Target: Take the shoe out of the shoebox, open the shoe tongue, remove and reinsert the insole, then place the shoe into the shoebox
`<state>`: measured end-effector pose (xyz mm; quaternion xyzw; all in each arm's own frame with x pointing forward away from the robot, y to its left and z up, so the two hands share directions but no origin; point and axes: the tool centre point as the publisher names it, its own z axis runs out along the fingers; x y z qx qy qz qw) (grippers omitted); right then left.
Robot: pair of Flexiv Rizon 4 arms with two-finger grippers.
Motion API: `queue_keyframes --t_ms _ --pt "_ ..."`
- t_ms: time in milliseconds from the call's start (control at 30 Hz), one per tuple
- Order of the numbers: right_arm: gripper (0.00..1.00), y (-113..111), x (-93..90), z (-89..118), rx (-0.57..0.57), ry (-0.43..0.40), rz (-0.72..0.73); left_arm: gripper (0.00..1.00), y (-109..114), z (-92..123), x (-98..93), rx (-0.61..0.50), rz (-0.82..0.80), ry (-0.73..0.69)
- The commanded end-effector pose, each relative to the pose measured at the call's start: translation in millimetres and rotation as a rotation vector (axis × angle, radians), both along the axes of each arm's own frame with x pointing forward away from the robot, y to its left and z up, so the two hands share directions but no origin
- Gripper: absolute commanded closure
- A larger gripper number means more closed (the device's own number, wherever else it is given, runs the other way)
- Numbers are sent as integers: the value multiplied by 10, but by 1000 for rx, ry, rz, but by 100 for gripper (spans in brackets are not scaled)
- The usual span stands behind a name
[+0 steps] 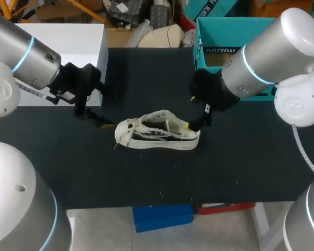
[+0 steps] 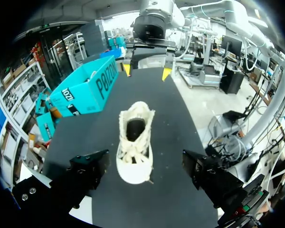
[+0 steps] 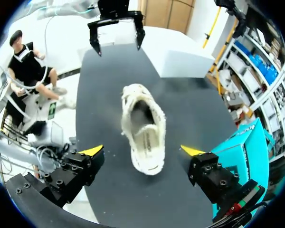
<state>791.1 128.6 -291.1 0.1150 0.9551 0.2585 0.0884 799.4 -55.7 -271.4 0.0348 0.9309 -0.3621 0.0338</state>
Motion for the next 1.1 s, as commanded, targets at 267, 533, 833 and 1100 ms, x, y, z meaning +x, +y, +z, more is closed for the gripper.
queue_keyframes --t_ms 267,533,833,1100 --pt "0 -180 24 -271 324 -98 84 0 -4 -21 -7 -2 2 -5" --pt "0 -241 138 -504 352 -90 114 0 -4 -21 -7 -2 2 -5" --pt "0 -148 233 -772 412 -114 154 0 -4 -21 -7 -2 2 -5" --pt "0 -115 276 -911 428 -89 160 0 -4 -21 -7 -2 2 -5"
